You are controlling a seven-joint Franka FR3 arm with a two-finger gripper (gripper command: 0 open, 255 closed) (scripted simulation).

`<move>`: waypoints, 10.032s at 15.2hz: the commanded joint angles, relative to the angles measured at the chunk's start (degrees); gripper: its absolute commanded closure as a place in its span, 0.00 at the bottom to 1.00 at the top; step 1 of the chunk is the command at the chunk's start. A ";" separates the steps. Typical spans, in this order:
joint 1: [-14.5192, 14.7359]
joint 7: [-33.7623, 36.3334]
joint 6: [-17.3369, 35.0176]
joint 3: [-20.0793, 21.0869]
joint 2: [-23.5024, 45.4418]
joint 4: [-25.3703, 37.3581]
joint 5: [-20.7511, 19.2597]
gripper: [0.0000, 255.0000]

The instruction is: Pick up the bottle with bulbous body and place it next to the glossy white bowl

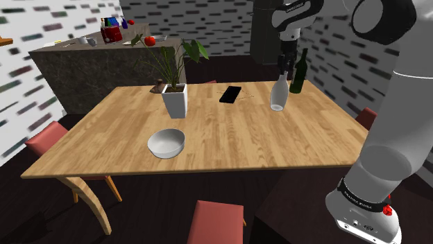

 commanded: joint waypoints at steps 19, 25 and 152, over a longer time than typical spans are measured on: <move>-8.44 -8.79 -1.04 0.28 20.16 18.29 8.45 0.00; -8.44 -8.79 -1.06 0.28 20.16 18.30 8.45 1.00; 30.08 49.50 -4.00 21.16 2.99 5.14 3.39 0.00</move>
